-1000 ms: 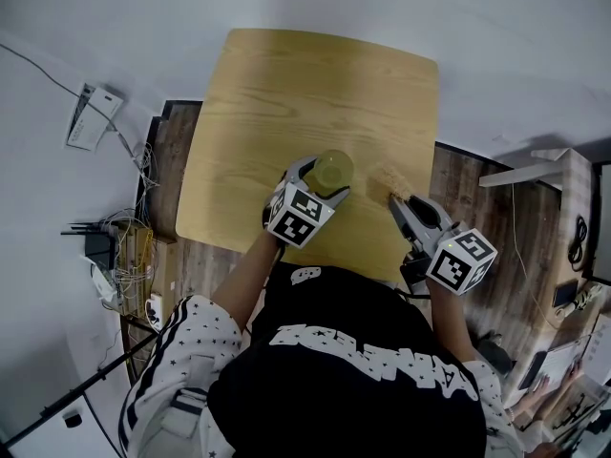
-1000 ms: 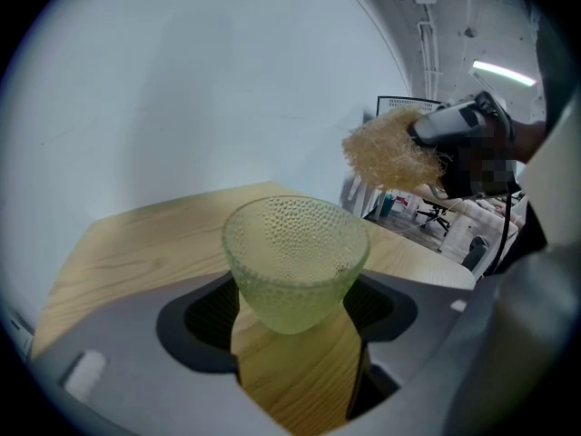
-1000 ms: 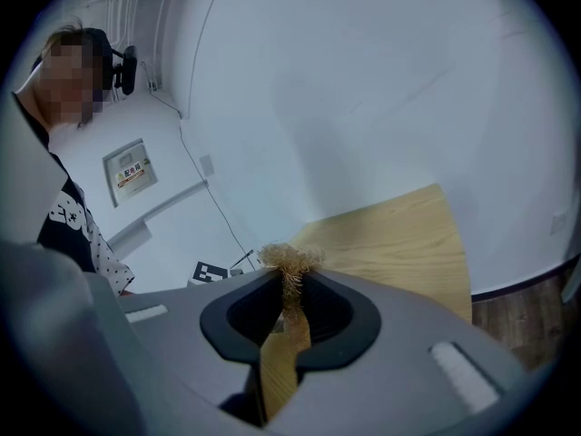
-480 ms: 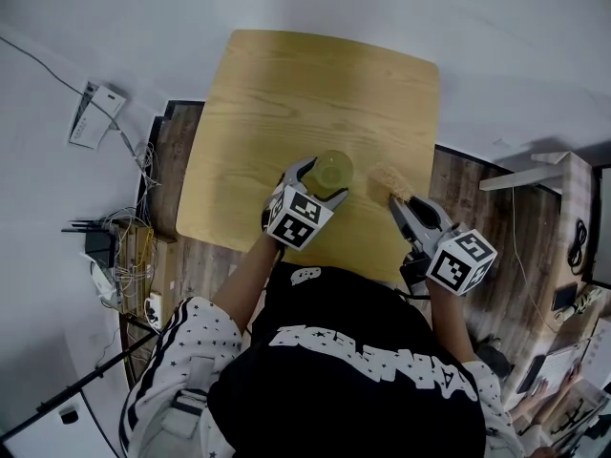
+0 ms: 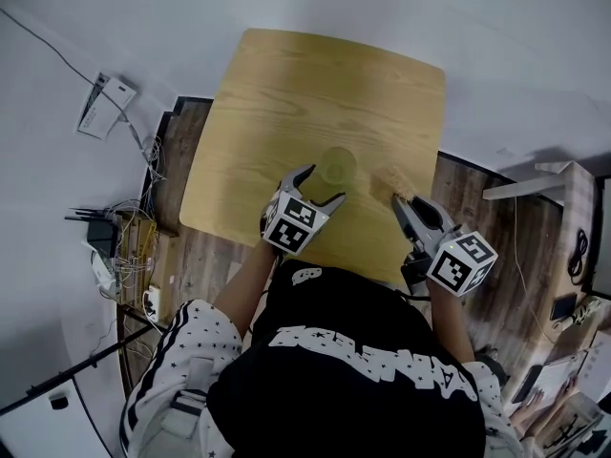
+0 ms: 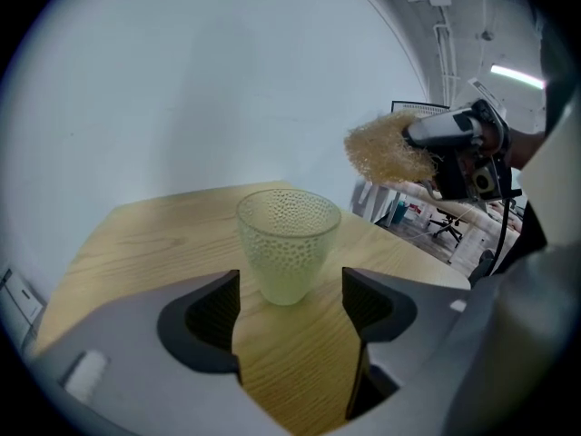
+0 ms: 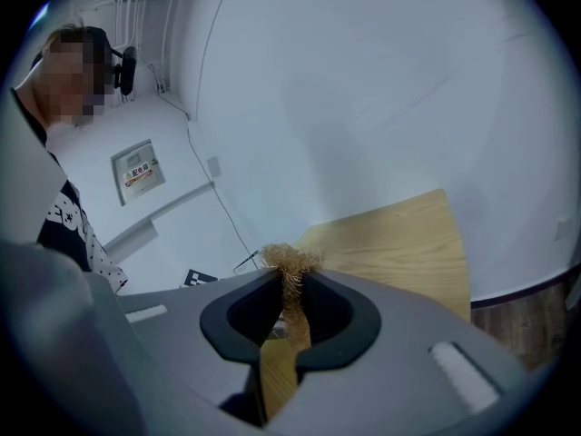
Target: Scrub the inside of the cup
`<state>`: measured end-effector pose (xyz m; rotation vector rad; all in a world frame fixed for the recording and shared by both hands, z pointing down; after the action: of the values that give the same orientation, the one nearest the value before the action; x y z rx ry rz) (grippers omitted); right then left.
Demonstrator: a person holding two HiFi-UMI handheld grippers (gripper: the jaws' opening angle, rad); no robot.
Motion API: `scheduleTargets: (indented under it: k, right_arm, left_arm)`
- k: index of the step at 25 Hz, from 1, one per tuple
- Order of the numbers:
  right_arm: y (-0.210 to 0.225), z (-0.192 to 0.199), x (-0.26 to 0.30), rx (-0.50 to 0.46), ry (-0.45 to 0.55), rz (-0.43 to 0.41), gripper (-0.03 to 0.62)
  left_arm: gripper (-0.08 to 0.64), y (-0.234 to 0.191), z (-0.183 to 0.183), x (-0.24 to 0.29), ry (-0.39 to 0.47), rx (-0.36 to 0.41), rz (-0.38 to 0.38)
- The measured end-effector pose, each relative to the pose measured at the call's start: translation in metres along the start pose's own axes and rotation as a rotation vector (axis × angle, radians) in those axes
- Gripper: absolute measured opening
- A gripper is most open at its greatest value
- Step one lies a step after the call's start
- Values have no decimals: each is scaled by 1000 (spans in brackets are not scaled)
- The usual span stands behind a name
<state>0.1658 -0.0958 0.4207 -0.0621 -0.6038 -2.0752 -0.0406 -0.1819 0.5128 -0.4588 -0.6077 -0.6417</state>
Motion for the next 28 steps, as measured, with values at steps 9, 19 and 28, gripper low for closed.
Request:
scheduleTargets:
  k: [9, 19, 28]
  right_arm:
    - [-3, -1, -3, -27, 2, -40, 62]
    - [-7, -5, -7, -72, 11, -62, 61]
    - [-11, -8, -11, -115, 35, -75, 61]
  left_arm:
    - [241, 10, 5, -23, 67, -37, -83]
    - [62, 20, -4, -50, 159, -65, -140]
    - [2, 29, -14, -66, 212, -49, -177]
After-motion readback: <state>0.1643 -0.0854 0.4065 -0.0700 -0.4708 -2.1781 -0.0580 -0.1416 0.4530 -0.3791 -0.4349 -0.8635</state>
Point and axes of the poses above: the fingertips, and each gripper's own axes: x forward along the fingers, y to its right, z out of its underside, the point moved 8 cm from there along -x, backward along the fingers, and after that the axes turned 13 degrees about -x, right-handed, at the moved point
